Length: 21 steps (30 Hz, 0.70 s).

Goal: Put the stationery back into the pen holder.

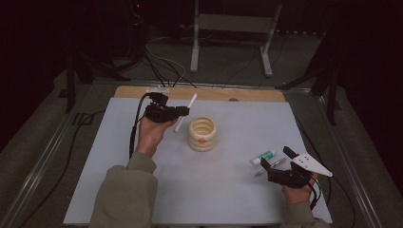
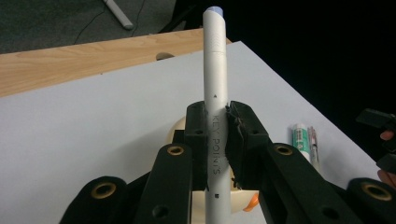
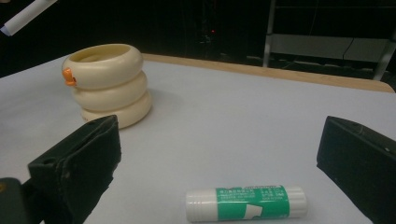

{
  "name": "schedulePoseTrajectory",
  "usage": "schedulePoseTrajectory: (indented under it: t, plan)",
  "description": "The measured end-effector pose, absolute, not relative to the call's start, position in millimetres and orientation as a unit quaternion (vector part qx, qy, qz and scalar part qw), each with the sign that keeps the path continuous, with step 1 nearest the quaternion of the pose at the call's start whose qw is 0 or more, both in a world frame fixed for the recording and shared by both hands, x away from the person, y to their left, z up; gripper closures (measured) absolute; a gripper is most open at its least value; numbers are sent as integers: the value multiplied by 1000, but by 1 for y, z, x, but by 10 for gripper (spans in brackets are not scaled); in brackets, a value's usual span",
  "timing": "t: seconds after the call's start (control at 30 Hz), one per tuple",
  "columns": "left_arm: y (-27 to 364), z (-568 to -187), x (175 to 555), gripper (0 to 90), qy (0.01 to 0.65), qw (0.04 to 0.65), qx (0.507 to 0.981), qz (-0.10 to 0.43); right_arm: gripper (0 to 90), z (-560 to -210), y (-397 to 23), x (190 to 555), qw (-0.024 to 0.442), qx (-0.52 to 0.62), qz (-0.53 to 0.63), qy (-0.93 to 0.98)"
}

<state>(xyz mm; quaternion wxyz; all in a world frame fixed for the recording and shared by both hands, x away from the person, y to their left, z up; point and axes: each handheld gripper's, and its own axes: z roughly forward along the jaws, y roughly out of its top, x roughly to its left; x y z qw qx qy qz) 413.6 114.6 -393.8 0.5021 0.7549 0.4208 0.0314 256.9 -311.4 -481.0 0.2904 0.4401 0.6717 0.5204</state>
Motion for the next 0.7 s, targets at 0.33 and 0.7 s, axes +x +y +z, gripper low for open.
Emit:
schedulePoseTrajectory:
  t: [0.33,0.7]
  plan:
    - [105,-393,417,793,414,509,754,34,3,-481,-312,257,290,441,521,671]
    - [100,-395,422,793,411,521,747,39,3,-481,-312,257,290,441,521,671]
